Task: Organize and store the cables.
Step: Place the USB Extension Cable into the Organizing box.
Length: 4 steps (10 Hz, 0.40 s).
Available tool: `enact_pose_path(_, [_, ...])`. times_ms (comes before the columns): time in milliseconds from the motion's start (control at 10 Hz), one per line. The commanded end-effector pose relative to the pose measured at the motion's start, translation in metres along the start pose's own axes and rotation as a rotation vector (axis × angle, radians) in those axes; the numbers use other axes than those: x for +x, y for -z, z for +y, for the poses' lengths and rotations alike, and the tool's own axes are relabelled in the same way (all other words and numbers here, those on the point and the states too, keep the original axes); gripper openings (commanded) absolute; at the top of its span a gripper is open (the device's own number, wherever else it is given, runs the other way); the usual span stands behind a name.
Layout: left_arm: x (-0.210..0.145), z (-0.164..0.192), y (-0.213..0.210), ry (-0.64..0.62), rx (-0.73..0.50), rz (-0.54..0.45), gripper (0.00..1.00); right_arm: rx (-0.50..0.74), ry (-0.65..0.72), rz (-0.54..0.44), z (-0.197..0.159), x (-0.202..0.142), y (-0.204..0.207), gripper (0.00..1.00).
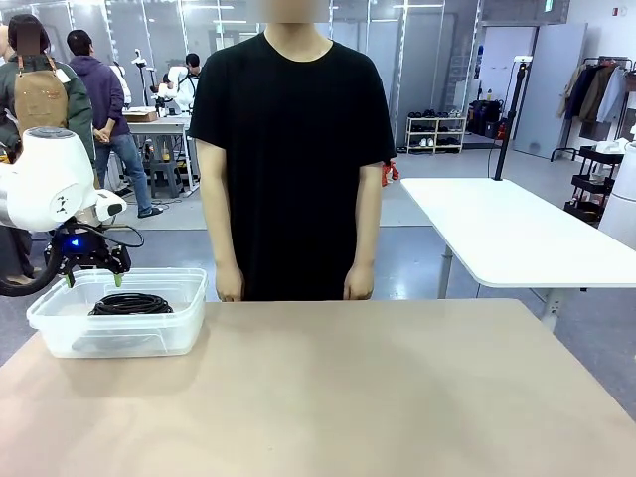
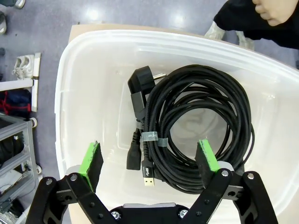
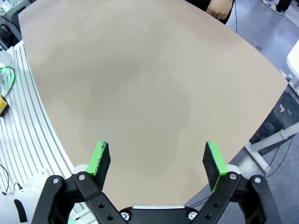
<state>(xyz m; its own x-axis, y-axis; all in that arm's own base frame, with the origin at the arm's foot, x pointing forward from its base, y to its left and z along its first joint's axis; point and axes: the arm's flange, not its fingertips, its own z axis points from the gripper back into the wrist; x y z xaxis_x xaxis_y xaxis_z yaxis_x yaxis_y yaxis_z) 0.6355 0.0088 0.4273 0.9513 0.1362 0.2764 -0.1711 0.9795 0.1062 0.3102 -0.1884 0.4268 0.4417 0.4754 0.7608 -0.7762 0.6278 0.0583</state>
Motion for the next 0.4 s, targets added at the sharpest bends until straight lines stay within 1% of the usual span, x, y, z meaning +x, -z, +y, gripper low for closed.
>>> enact_pose_path(0, [0.0002,-0.0002,0.0009,0.000,0.000,0.001,1.00,0.001,-0.018,-0.013,-0.0022,-0.0014,-0.0009,1.00])
enact_pose_path(300, [0.0002,-0.0002,0.0009,0.000,0.000,0.001,1.00,0.001,-0.018,-0.013,-0.0022,-0.0014,-0.0009,1.00])
